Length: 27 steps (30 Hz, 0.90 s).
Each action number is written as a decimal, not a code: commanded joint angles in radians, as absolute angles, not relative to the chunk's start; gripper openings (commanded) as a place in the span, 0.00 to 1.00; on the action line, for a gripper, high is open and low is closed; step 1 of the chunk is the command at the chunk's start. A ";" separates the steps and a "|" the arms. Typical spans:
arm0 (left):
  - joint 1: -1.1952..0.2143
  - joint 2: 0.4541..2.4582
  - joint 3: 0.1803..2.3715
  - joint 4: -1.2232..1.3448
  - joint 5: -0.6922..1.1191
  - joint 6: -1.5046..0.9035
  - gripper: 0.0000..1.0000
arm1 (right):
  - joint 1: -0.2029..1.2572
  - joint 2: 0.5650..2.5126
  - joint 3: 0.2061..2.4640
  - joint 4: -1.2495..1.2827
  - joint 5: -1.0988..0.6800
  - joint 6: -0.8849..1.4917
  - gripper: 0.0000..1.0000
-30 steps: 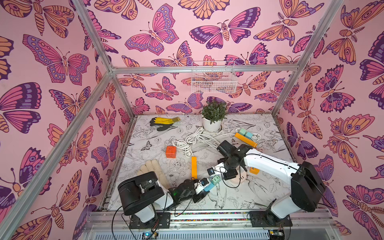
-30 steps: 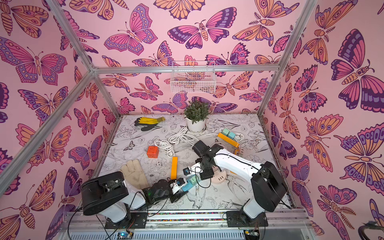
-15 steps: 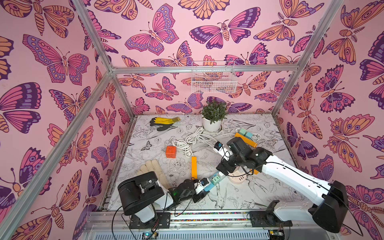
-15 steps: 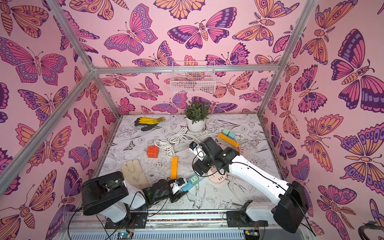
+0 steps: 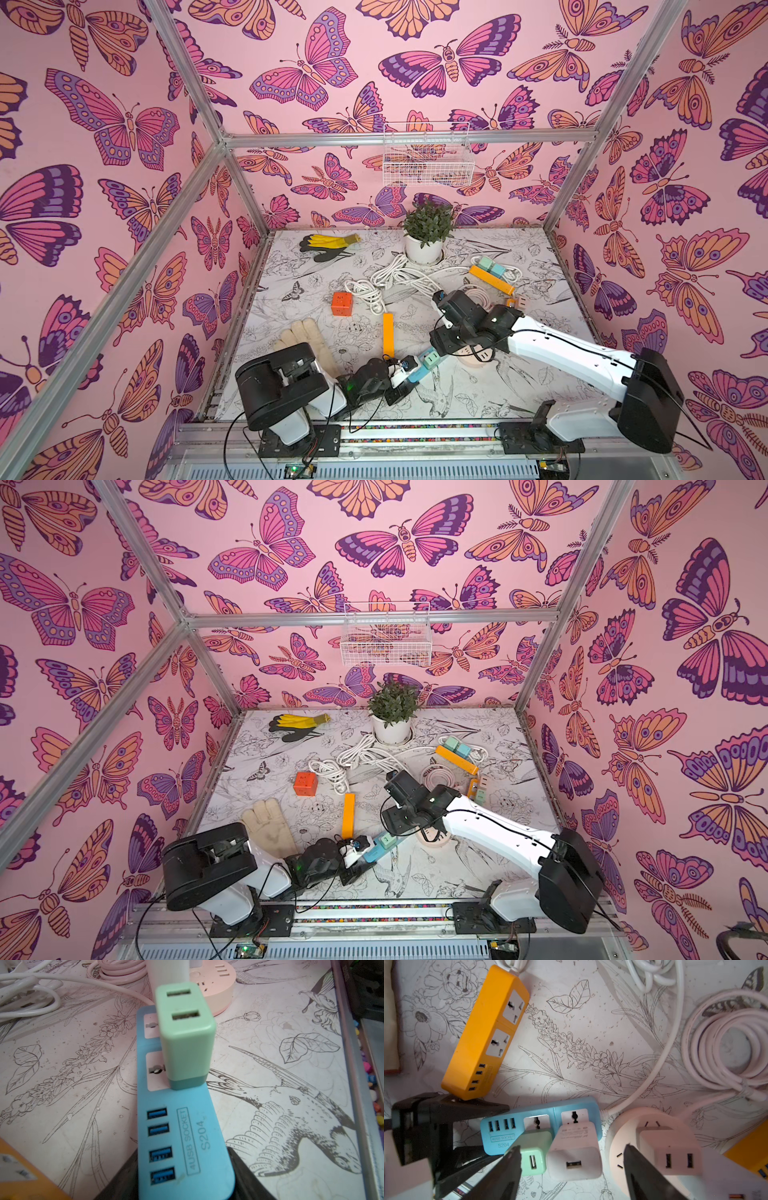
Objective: Pull the plug off the socket
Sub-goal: Remove the plug from the socket.
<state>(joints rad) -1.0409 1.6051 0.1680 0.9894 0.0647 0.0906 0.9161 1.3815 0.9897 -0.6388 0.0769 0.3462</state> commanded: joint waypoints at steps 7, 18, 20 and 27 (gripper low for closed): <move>-1.039 1.616 0.172 0.916 0.095 0.121 0.59 | 0.910 1.443 1.008 -0.696 0.078 0.340 0.67; -1.039 1.617 0.173 0.915 0.100 0.123 0.58 | 0.895 1.500 1.024 -0.727 0.058 0.308 0.58; -1.039 1.618 0.173 0.915 0.099 0.123 0.58 | 0.895 1.507 1.031 -0.737 0.059 0.303 0.53; -1.039 1.622 0.175 0.915 0.097 0.120 0.58 | 0.835 1.386 0.941 -0.692 0.017 0.345 0.28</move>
